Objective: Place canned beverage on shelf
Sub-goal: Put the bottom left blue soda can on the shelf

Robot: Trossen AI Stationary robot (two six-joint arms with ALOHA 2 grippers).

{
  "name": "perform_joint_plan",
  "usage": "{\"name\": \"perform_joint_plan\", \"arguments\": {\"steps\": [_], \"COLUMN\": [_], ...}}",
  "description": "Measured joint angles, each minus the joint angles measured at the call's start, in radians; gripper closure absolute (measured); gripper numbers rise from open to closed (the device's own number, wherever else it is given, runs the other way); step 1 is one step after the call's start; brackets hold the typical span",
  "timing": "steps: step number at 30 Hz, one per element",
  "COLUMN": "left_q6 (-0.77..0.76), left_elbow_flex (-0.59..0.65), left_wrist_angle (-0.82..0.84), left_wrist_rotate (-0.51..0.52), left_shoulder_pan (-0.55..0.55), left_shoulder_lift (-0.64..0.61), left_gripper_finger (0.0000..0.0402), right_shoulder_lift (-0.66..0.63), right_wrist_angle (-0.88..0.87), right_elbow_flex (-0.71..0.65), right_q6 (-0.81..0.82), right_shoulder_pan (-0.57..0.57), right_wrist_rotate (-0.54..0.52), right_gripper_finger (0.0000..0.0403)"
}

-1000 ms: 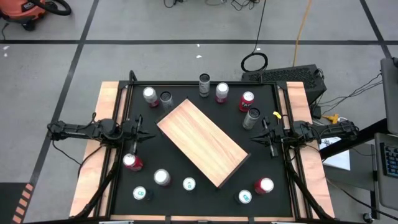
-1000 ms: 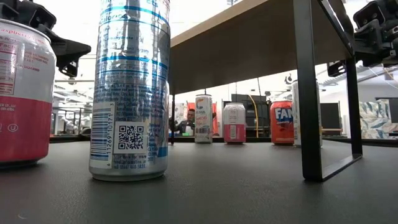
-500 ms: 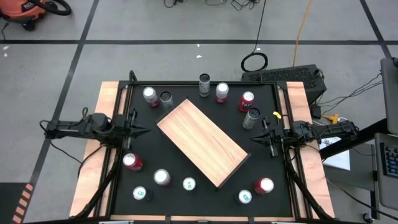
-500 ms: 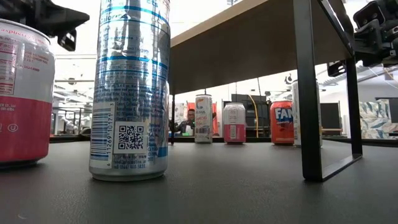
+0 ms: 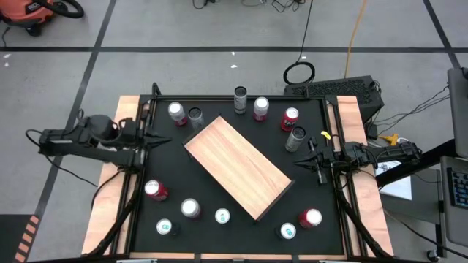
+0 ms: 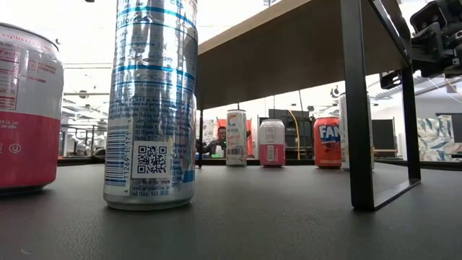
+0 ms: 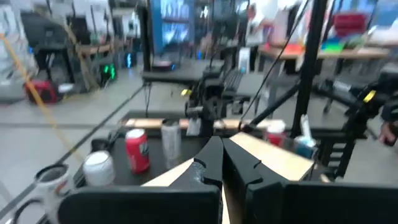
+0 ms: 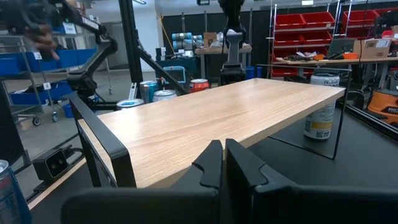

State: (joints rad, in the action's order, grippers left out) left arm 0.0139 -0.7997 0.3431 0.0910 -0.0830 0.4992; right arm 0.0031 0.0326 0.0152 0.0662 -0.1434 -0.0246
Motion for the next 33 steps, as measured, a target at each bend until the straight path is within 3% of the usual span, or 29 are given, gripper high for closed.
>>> {"name": "perform_joint_plan", "arguments": {"steps": [10,20,30,33], "left_q6": [-0.001,-0.013,-0.139,-0.138], "left_elbow_flex": [-0.347,-0.628,-0.700,-0.700], "left_wrist_angle": [0.067,0.118,0.187,0.194], "left_wrist_rotate": [0.029,0.045,0.100,0.109], "left_shoulder_pan": [0.000,-0.001,-0.007,-0.008], "left_shoulder_lift": [0.284,0.542,0.609,0.611], "left_gripper_finger": [0.0402,0.0402,0.0402,0.0402], "right_shoulder_lift": [0.000,0.000,0.012,0.033], "right_wrist_angle": [0.001,0.001,-0.062,-0.163], "right_elbow_flex": [0.000,0.000,0.104,0.185], "right_q6": [0.002,0.168,0.303,0.314], "right_shoulder_pan": [0.000,0.000,-0.001,-0.001], "right_wrist_rotate": [0.000,0.003,0.056,0.055], "right_gripper_finger": [0.0403,0.0403,0.0403,0.0403]}}
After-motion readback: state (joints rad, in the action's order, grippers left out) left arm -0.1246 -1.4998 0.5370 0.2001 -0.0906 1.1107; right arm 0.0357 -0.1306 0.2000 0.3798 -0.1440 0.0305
